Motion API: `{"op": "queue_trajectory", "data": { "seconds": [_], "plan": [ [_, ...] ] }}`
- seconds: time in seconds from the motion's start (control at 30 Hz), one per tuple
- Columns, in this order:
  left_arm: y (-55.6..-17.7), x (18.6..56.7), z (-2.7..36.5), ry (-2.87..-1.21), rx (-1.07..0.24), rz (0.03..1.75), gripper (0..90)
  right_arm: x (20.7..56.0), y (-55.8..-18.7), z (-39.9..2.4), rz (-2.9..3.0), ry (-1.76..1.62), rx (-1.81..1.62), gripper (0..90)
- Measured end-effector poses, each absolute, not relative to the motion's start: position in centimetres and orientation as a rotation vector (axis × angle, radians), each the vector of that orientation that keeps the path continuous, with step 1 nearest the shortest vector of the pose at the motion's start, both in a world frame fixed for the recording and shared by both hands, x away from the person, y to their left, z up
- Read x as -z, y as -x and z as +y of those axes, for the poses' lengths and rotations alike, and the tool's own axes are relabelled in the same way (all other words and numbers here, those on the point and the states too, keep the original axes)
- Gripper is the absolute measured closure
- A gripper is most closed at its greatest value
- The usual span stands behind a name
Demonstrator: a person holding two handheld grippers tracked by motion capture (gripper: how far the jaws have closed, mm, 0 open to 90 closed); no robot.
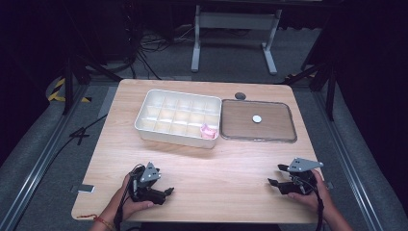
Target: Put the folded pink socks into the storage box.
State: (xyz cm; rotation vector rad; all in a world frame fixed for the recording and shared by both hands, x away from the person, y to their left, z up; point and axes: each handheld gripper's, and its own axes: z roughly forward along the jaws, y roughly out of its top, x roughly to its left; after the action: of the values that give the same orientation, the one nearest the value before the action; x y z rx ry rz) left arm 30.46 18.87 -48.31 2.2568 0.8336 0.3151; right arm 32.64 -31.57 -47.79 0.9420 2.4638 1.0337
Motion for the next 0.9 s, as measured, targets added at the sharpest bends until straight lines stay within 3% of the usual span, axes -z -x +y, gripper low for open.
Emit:
{"op": "queue_trajectory", "data": {
  "seconds": [0.33, 0.9],
  "plan": [
    [-30.8, 48.3, 18.8, -2.269, -0.302, 0.808, 12.7, 48.6, -31.4, -32.6, 2.427, -0.983, -1.089, 24.6],
    [-30.9, 48.3, 18.8, -2.278, -0.305, 0.788, 12.3, 48.6, -31.4, -32.6, 2.422, -0.987, -1.089, 24.4]
  ]
}}
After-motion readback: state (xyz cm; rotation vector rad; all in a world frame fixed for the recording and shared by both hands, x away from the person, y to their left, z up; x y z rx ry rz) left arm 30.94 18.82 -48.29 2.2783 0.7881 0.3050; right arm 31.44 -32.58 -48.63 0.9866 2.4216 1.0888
